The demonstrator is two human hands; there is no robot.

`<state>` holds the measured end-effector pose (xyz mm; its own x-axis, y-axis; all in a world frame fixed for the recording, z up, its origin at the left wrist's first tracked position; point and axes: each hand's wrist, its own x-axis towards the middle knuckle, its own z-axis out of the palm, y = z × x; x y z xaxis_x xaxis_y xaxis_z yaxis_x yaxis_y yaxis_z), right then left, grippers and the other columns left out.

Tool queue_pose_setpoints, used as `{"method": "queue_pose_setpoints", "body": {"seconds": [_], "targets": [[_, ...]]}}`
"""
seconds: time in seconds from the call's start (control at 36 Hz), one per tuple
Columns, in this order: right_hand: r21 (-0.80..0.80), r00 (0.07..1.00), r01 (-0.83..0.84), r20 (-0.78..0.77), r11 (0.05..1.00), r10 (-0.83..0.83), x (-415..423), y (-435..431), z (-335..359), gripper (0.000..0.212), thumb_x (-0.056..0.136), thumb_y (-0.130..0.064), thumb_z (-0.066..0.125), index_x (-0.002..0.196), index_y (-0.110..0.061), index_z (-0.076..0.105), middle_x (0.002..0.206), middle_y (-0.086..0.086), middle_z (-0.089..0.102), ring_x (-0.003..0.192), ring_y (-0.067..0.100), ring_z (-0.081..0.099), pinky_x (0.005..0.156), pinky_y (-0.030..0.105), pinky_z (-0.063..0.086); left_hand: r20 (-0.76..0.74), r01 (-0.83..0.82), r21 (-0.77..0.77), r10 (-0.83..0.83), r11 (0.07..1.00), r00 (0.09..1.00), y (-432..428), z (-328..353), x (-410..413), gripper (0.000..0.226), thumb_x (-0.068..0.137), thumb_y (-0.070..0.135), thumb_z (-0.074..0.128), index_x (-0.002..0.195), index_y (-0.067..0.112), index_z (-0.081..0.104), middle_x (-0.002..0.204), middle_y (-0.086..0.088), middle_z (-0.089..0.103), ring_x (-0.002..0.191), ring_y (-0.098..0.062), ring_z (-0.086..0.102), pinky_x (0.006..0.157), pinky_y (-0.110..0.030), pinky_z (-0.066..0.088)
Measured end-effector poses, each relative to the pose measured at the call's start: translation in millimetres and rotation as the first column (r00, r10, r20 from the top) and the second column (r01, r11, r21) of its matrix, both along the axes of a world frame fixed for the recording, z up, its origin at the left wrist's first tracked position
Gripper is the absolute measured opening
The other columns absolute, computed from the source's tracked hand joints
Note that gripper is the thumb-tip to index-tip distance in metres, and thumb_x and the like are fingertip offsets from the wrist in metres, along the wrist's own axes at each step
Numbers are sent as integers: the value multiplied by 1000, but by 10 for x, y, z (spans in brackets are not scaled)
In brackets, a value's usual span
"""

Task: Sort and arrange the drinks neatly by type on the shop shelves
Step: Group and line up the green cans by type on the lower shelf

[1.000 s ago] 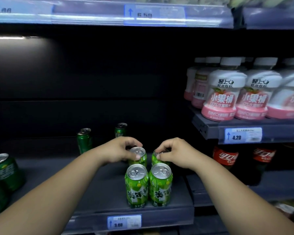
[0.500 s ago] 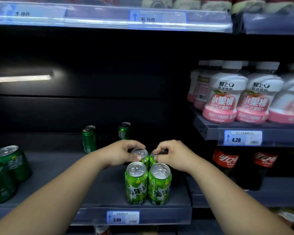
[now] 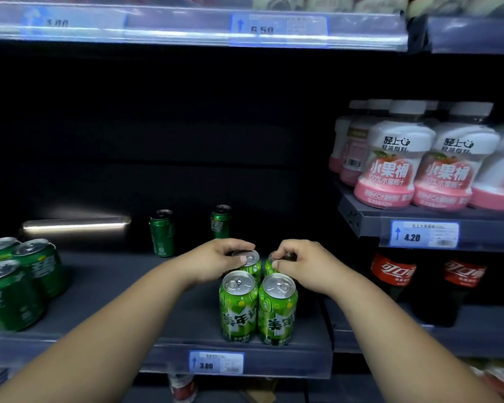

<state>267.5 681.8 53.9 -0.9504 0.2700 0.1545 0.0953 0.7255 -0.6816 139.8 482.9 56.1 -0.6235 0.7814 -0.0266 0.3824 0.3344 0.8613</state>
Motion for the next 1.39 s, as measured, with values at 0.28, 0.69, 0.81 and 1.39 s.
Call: {"method": "queue_pose_setpoints", "body": {"seconds": [0.28, 0.69, 0.81, 1.39], "targets": [[-28, 998, 46, 49, 999, -44, -6, -108, 53, 8, 87, -35, 73, 84, -27, 70, 93, -10, 71, 90, 13, 68, 83, 36, 57, 34, -110, 91, 108, 990, 994, -49, -71, 127, 38, 97, 22, 64, 135, 20, 59, 128, 1, 65, 111, -7, 63, 91, -19, 51], [245, 996, 67, 48, 967, -81, -303, -417, 337, 28, 81, -55, 73, 95, -32, 66, 91, -10, 66, 80, 9, 63, 74, 35, 57, -131, -193, 16, 193, 981, 972, -562, 21, -95, 35, 95, 30, 66, 130, 26, 62, 125, 5, 63, 112, -11, 59, 89, -31, 53], [260, 994, 14, 97, 965, -41, -493, -492, 387, 38, 78, -56, 74, 107, -34, 68, 108, -12, 66, 95, 11, 64, 87, 40, 57, -230, -243, -17, 233, 970, 945, -693, 59, -323, 29, 90, 31, 72, 119, 30, 66, 116, 8, 68, 103, -5, 63, 87, -22, 50], [335, 914, -126, 405, 934, -21, -1817, -685, 511, 79, 86, -27, 80, 154, -23, 40, 159, 5, 37, 141, 24, 41, 108, 26, 36, -528, -247, -392, 3, 886, 849, -987, 383, -1793, 71, 82, 10, 69, 148, 26, 46, 149, -1, 49, 131, -19, 52, 104, -23, 42]]}}
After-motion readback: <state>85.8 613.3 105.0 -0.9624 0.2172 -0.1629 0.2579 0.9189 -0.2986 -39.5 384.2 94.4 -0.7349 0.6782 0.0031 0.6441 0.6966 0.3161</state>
